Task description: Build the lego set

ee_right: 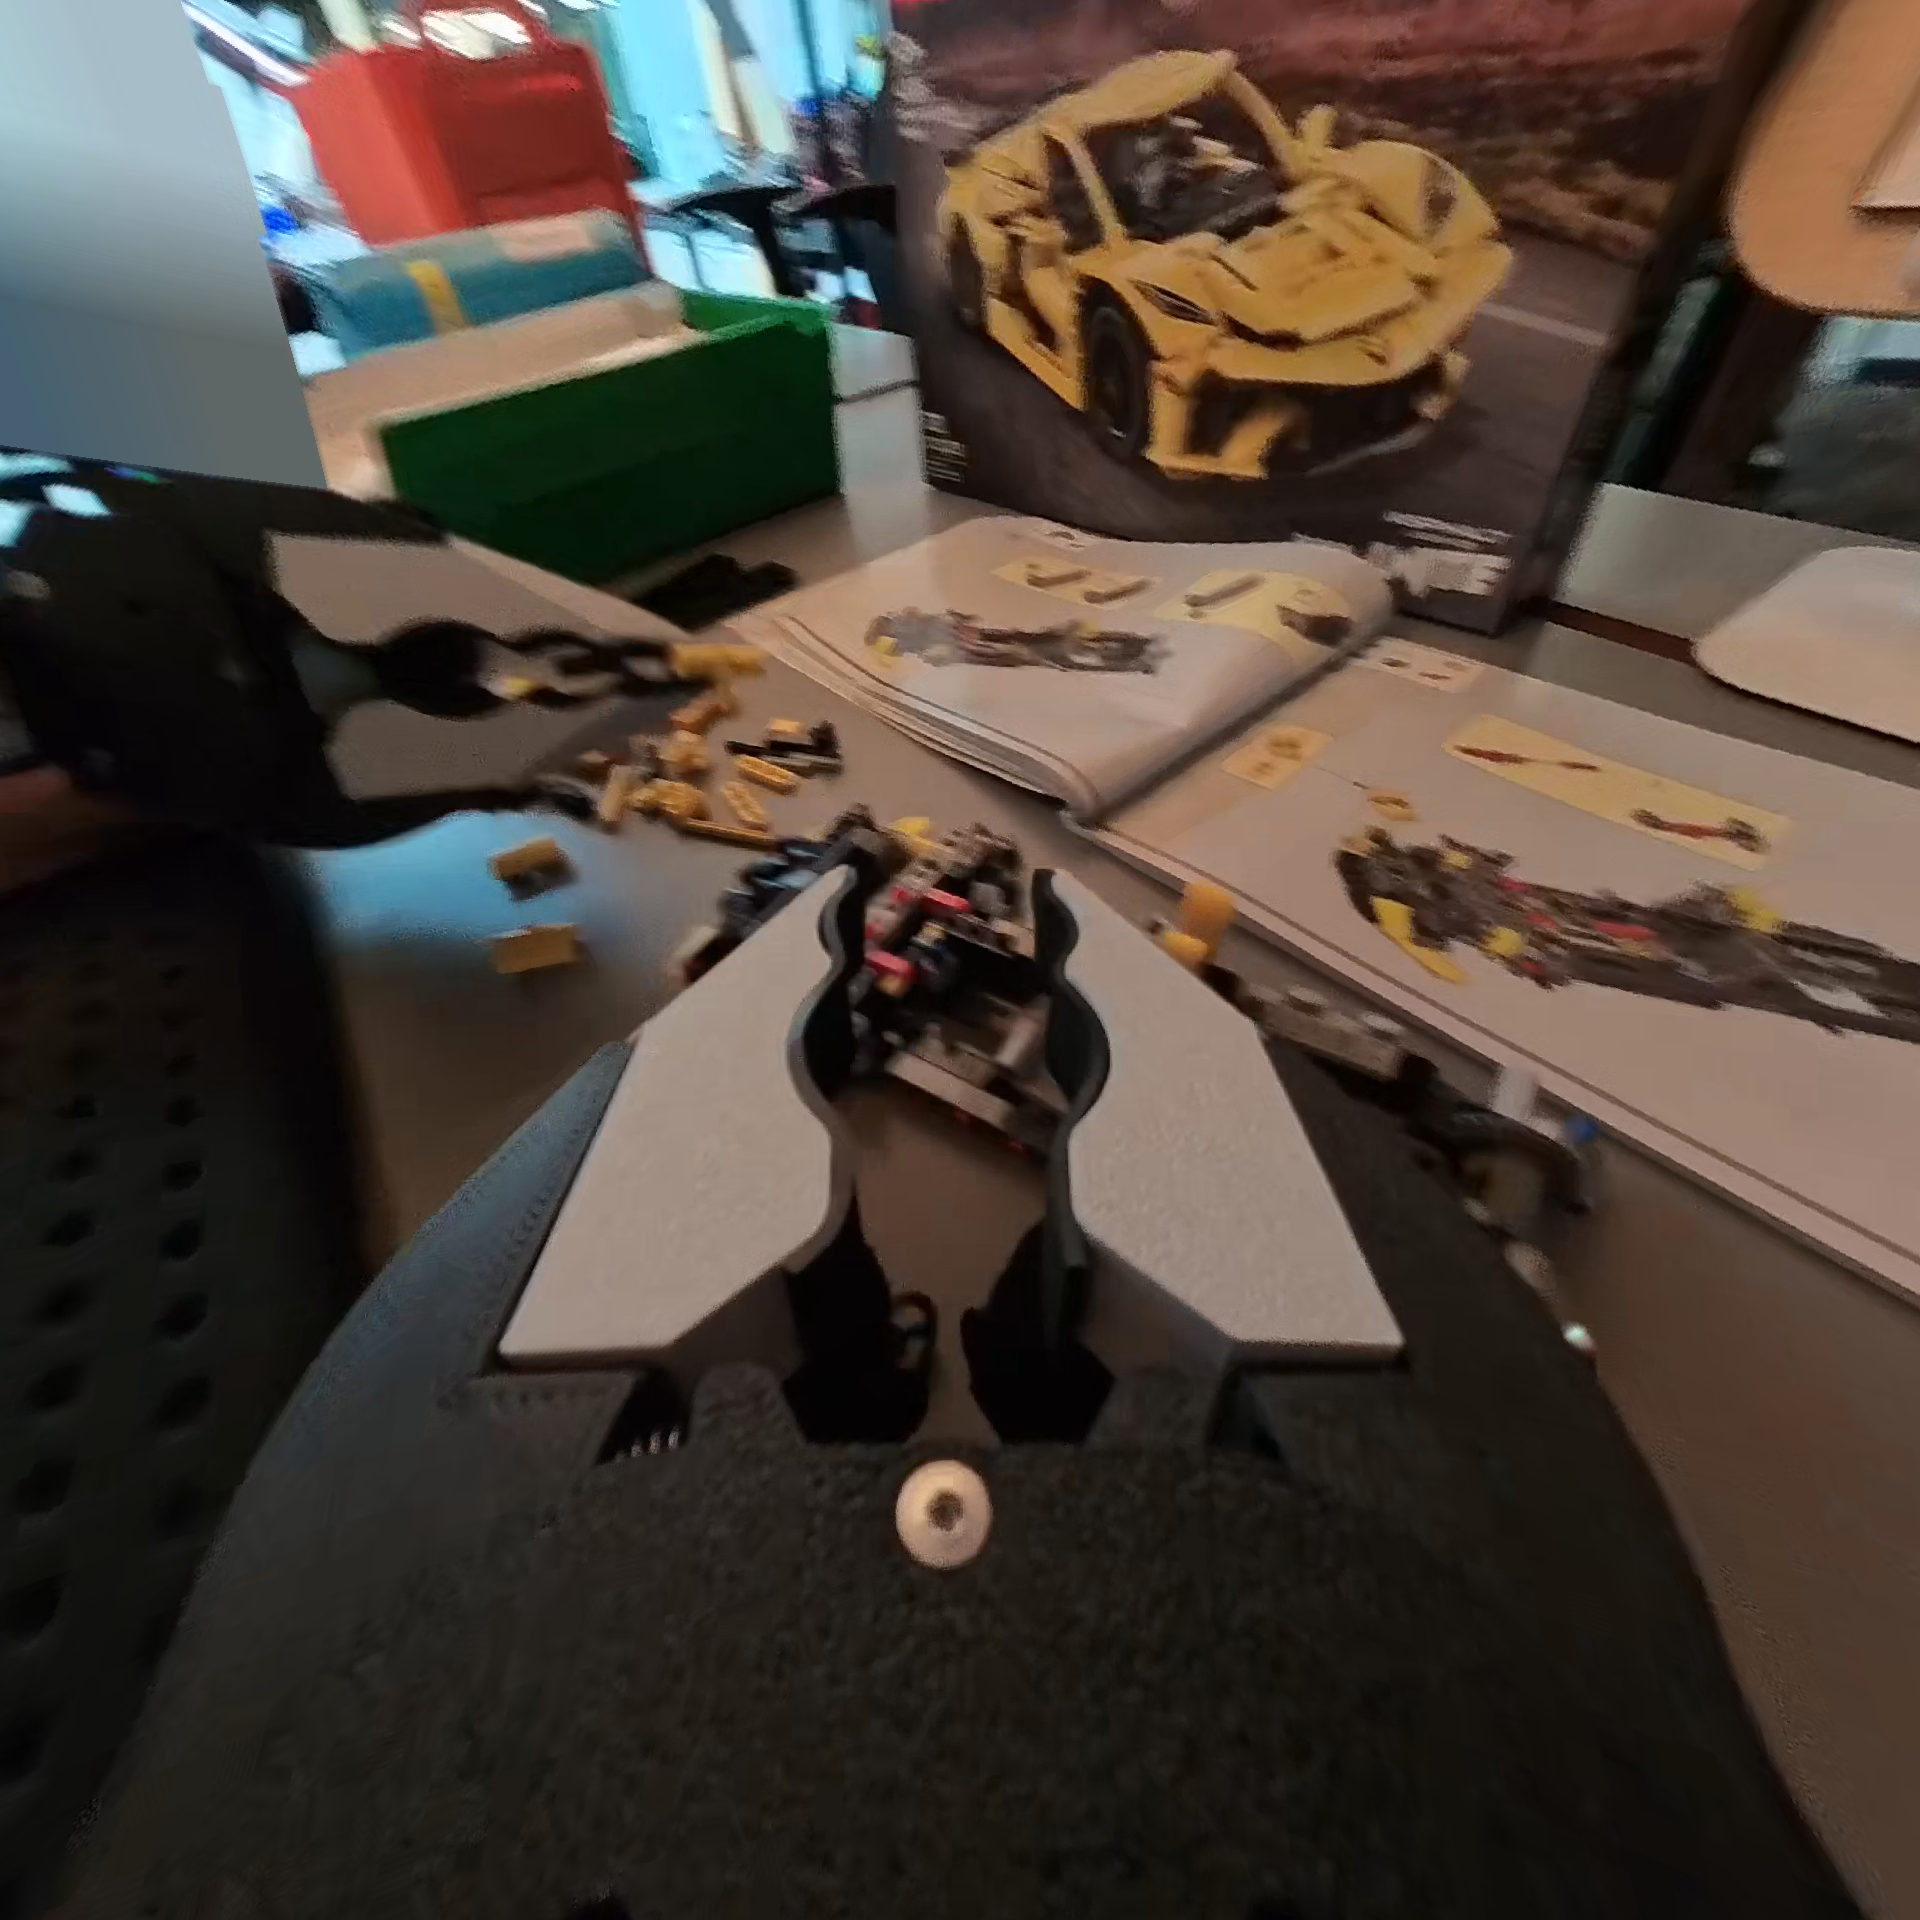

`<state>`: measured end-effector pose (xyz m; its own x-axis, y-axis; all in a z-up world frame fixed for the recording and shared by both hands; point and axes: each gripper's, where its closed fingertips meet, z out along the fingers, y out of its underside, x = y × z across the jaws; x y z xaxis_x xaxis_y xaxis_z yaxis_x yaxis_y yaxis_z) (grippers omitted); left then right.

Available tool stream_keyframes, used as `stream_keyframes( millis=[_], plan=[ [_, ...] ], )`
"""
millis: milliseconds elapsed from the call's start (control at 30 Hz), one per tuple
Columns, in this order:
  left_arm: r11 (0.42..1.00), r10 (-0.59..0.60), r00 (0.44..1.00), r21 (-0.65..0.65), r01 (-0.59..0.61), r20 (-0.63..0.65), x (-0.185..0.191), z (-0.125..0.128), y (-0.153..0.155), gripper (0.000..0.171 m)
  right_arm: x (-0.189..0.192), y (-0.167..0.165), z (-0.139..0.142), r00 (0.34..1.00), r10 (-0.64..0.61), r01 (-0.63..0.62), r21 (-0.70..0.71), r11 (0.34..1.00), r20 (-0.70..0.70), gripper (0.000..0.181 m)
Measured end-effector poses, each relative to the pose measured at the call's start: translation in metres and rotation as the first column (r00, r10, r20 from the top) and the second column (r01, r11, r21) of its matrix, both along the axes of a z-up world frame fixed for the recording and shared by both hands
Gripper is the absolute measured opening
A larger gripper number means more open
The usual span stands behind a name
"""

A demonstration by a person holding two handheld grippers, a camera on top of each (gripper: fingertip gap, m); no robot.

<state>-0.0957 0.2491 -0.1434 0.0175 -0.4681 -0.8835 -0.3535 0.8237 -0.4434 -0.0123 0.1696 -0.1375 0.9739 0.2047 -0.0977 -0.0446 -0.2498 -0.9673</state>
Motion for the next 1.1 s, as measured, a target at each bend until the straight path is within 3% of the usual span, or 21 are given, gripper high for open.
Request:
stream_keyframes(
  millis=[233, 467, 633, 833, 1000, 1100],
  plan=[
    [0.988, -0.047, 0.999, 0.147, 0.051, -0.028, -0.013, -0.005, -0.014, 0.002, -0.078, 0.017, -0.001, 0.921, 0.38, -0.388, -0.096, 0.917, -0.088, 0.042],
    [0.969, -0.087, 0.992, 0.239, 0.063, 0.091, -0.022, 0.023, -0.029, 0.002, -0.102, 0.047, 0.012, 0.86, 0.509, -0.5, -0.14, 0.855, 0.039, 0.041],
    [0.957, -0.039, 0.995, 0.291, 0.01, 0.093, -0.022, 0.024, -0.028, 0.001, -0.117, 0.05, 0.018, 0.833, 0.552, -0.553, -0.12, 0.824, -0.05, 0.039],
    [0.989, 0.0, 0.997, 0.146, -0.01, 0.073, -0.023, 0.02, -0.026, 0.002, -0.113, 0.054, 0.015, 0.858, 0.511, -0.506, -0.081, 0.859, 0.053, 0.033],
    [0.987, -0.021, 0.999, 0.157, 0.015, 0.037, -0.024, 0.014, -0.034, 0.002, -0.114, 0.049, 0.009, 0.838, 0.546, -0.544, -0.101, 0.833, -0.018, 0.025],
    [0.998, -0.063, 0.998, -0.03, 0.063, 0.008, -0.025, 0.009, -0.041, 0.007, -0.115, 0.043, 0.004, 0.815, 0.578, -0.579, -0.09, 0.81, -0.043, 0.025]
  ],
)
